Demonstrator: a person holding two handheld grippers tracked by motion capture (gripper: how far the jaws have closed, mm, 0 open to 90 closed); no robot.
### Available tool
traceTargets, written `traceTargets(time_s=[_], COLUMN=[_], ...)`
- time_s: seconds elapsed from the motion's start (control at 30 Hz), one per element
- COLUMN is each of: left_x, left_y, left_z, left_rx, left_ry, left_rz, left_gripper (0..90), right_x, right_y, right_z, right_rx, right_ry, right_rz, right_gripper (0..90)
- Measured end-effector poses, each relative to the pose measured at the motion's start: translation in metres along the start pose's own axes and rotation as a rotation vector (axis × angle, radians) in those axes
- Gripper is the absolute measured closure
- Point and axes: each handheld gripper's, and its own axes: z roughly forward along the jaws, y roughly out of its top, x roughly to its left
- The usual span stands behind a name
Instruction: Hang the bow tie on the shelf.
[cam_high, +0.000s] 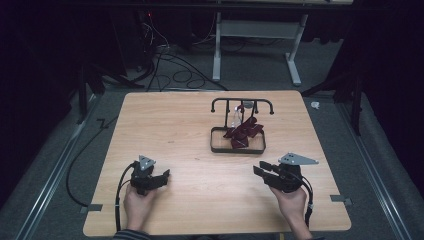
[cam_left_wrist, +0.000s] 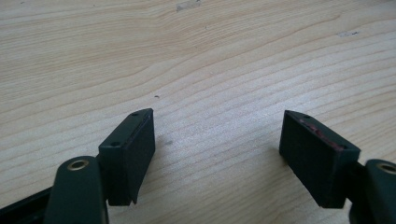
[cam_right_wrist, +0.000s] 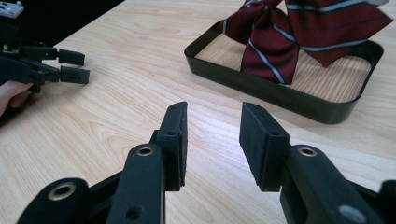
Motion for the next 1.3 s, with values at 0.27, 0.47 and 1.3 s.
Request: traceTargets(time_s=[0.27,0.47,1.3], left_x=[0.000,0.000,0.000], left_y=[0.000,0.000,0.000], left_z=[0.000,0.000,0.000], left_rx=[0.000,0.000,-0.002], left_ry=[0.000,-0.001,-0.003], left_rz=[-0.001,-0.001,-0.004], left_gripper=[27.3,27.3,27.3], right_x=[0.001,0.001,-0.007], right_y=[-0.005,-0.009,-0.015], right_z=[0.006,0.013,0.039], right_rx=[0.015,0.030,0.065], right_ry=[0.002,0.002,-0.043], right_rz=[0.008,0.006,0.000], right_gripper=[63.7,63.7,63.7])
